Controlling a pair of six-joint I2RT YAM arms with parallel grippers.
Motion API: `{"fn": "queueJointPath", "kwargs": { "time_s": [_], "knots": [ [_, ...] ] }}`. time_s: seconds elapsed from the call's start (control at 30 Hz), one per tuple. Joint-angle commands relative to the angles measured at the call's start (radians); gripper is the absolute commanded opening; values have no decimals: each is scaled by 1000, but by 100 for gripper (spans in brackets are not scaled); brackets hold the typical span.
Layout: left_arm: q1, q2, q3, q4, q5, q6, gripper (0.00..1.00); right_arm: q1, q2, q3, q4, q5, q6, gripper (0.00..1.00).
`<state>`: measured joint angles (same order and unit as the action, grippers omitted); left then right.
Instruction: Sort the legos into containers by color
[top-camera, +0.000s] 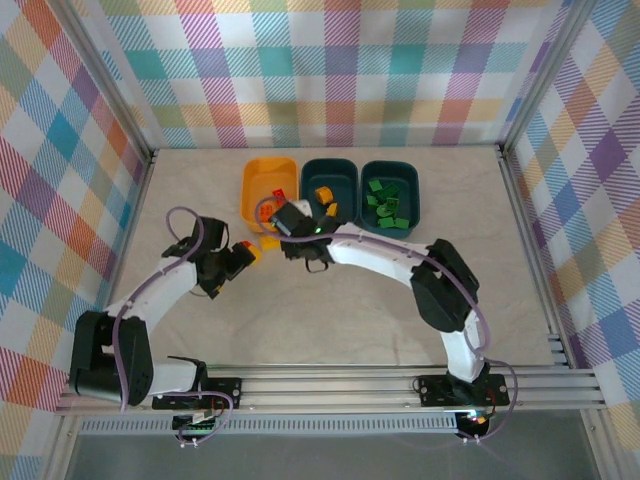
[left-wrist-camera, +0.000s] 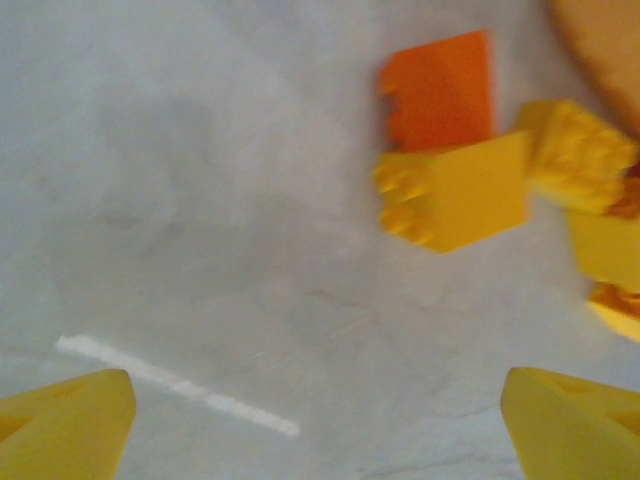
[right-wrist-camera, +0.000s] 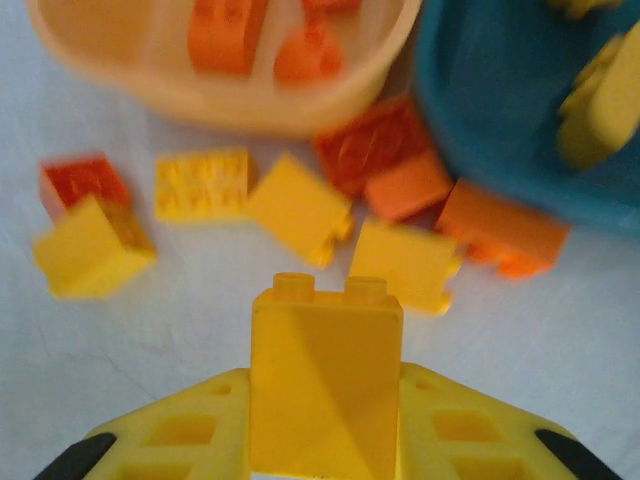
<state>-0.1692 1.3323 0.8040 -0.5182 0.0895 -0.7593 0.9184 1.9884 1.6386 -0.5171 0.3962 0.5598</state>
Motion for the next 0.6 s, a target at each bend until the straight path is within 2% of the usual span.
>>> {"fn": "queueJointPath", "kwargs": {
  "time_s": [0.0,0.2,0.23,0.27,0.33,0.37,0.47,0.57],
  "knots": [
    [6,76,77,11,61,40,91,-132,29,62,5,-49,-73,29],
    [7,259,194,30,131,39,80,-242,172,203,-55,-146,-106,31],
    [7,280,199,45,146,35,77,-253,182,211,-49,-156,-104,34],
    [6,298,202,54,149,26,77,-262,189,218,-42,-169,-104,42],
    [5,319,208,68,150,18,76,-273,198,233,-32,-188,-108,66],
    [3,327,211,72,147,14,75,-274,197,243,-31,-184,-114,70],
    [0,347,220,76,138,10,74,-273,153,219,-17,-171,-124,73],
    [-4,362,221,76,113,10,74,-272,59,124,43,-166,-118,74]
  ]
}}
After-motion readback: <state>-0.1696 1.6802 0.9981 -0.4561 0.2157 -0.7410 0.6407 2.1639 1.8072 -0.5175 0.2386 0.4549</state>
